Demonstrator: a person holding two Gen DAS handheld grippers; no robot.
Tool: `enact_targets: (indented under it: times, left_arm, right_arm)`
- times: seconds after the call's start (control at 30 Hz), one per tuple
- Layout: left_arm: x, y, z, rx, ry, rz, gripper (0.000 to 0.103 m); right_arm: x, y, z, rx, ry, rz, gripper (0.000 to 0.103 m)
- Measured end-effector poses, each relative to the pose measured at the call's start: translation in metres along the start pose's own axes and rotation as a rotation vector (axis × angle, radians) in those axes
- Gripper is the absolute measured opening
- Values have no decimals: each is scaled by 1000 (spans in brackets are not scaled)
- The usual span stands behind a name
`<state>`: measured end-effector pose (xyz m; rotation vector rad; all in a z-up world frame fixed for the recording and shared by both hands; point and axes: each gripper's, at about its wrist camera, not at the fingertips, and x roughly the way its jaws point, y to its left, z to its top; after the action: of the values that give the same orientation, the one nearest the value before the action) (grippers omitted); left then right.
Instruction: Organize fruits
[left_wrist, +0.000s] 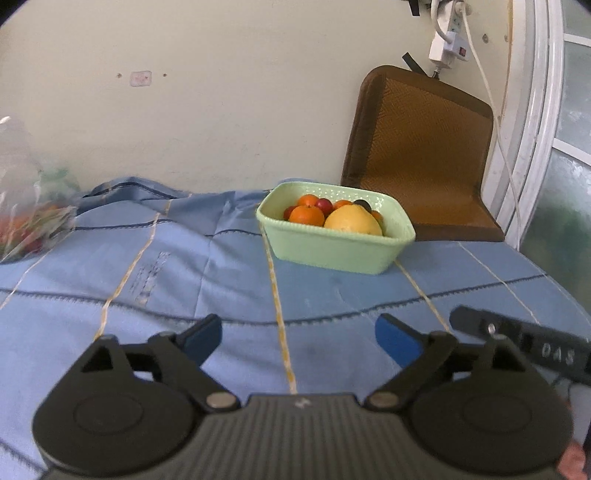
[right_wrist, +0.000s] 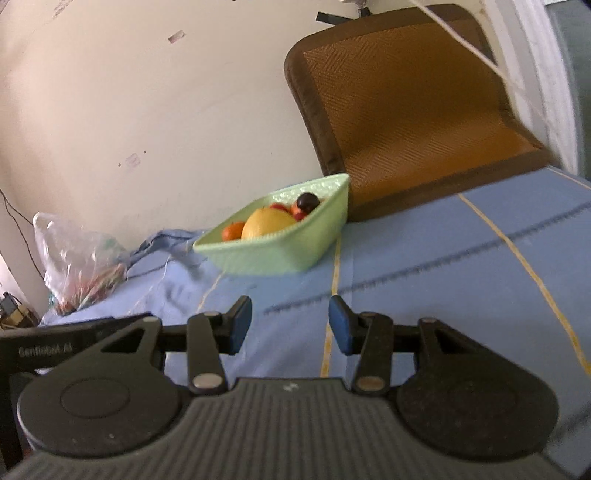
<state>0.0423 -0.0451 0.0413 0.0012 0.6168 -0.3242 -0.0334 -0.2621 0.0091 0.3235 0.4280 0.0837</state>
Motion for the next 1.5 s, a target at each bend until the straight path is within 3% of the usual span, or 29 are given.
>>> enact_targets:
  times: [0.03, 0.47, 0.93, 1.1, 1.5]
  left_arm:
    - [-4, -1, -3, -3, -5, 9, 103]
    - [-26, -5, -29, -5, -25, 103, 103]
    - [-15, 0, -41, 2, -9, 173, 103]
    - [-13, -1, -43, 27, -25, 232, 103]
    - [-11, 4, -44, -4, -5, 230, 103]
  right_arm:
    - [-3, 1, -3, 1, -1, -4, 49]
    - [-27, 16, -27, -72, -32, -38, 49]
    - [-25, 14, -27, -61, -24, -15, 55]
    - [-24, 14, -26, -61, -21, -13, 57]
    - [-24, 14, -26, -57, -21, -14, 58]
